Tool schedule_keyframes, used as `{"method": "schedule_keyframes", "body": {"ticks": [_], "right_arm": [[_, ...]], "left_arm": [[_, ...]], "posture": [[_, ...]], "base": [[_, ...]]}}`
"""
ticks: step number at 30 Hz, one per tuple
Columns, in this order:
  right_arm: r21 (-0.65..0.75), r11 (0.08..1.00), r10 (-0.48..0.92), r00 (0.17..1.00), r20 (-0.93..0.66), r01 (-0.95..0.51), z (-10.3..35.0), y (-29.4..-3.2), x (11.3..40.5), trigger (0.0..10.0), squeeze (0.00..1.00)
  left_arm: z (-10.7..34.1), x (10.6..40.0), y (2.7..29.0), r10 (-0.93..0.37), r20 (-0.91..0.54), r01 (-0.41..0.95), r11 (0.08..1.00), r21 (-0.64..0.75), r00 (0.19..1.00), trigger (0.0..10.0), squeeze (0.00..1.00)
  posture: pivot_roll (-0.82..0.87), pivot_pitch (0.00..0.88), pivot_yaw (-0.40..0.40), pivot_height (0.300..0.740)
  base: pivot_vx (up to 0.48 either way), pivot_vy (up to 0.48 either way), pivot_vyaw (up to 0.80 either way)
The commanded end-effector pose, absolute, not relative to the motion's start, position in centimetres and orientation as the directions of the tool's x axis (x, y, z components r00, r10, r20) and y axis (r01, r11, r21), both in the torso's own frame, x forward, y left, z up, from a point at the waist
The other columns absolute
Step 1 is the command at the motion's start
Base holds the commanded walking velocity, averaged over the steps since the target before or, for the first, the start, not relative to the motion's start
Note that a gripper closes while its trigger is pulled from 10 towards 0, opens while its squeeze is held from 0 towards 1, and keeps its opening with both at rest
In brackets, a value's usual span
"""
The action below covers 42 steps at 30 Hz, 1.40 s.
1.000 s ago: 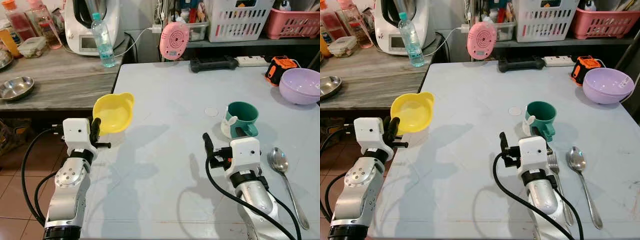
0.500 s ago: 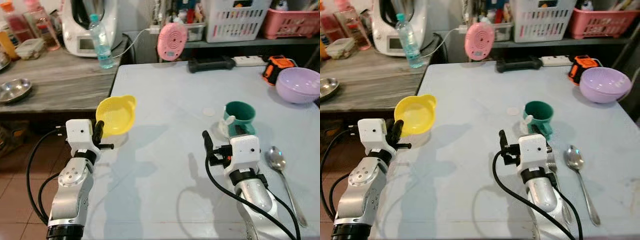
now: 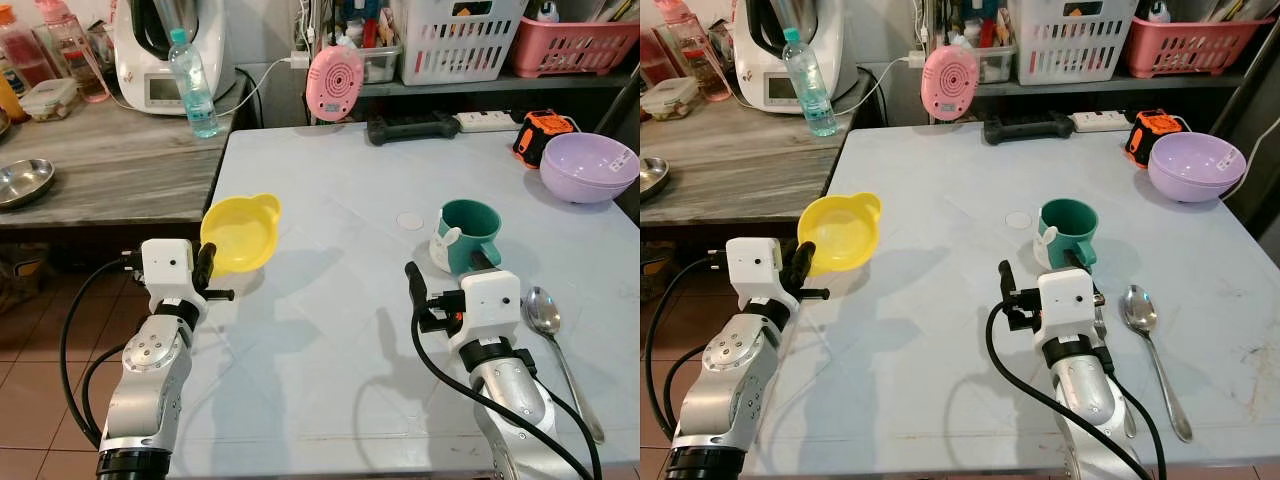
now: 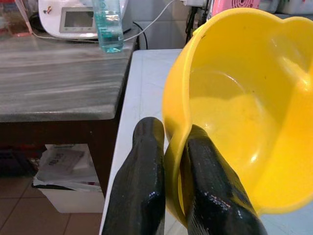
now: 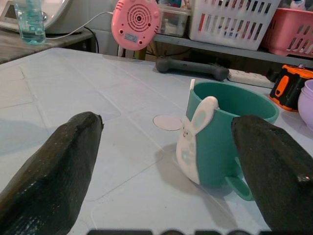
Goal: Setting the table
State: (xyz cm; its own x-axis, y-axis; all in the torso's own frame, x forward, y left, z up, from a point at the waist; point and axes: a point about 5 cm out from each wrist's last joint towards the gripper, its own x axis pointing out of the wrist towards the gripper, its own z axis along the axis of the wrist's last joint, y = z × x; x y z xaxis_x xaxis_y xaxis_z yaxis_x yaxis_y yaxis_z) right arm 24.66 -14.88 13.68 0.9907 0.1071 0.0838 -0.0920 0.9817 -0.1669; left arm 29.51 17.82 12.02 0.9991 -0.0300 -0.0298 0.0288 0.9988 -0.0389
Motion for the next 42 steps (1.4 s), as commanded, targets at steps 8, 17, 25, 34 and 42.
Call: {"method": "schedule_keyframes", "body": {"ticks": [8, 17, 25, 34, 42], "right_arm": [[-0.158, 0.984, 0.1, 0.992, 0.074, -0.087, 13.54, -14.89, 24.7, 10.0, 0.0], [-0.16, 0.983, 0.099, 0.993, 0.071, -0.086, 13.46, -14.92, 24.77, 10.0, 0.0], [-0.163, 0.983, 0.099, 0.993, 0.07, -0.087, 13.43, -14.88, 24.81, 10.0, 0.0], [-0.168, 0.983, 0.09, 0.993, 0.072, -0.077, 13.39, -14.95, 24.91, 10.0, 0.0], [-0.168, 0.984, 0.073, 0.995, 0.071, -0.061, 13.27, -15.14, 24.85, 10.0, 0.0]], "left_arm": [[11.79, 29.58, 17.36, -0.046, -0.055, 0.044, 0.998, -0.041, 0.997, 10.0, 0.0], [11.77, 29.69, 17.23, -0.047, -0.061, 0.045, 0.998, -0.044, 0.997, 10.0, 0.0], [11.8, 29.73, 17.34, -0.058, -0.06, 0.056, 0.998, -0.039, 0.997, 10.0, 0.0], [12.01, 29.87, 17.69, -0.076, -0.044, 0.074, 0.996, -0.051, 0.996, 10.0, 0.0], [11.87, 29.94, 17.42, -0.087, -0.055, 0.084, 0.994, -0.066, 0.995, 10.0, 0.0]], "posture": [[-0.13, 0.03, 0.069, 0.74], [-0.13, 0.026, 0.067, 0.74], [-0.12, 0.026, 0.065, 0.74], [-0.12, 0.024, 0.071, 0.74], [-0.12, 0.027, 0.073, 0.74]], "base": [[-0.298, 0.0, 0.0], [-0.319, 0.0, 0.0], [-0.14, 0.0, 0.0], [0.0, 0.0, 0.0], [0.0, 0.0, 0.0]]}}
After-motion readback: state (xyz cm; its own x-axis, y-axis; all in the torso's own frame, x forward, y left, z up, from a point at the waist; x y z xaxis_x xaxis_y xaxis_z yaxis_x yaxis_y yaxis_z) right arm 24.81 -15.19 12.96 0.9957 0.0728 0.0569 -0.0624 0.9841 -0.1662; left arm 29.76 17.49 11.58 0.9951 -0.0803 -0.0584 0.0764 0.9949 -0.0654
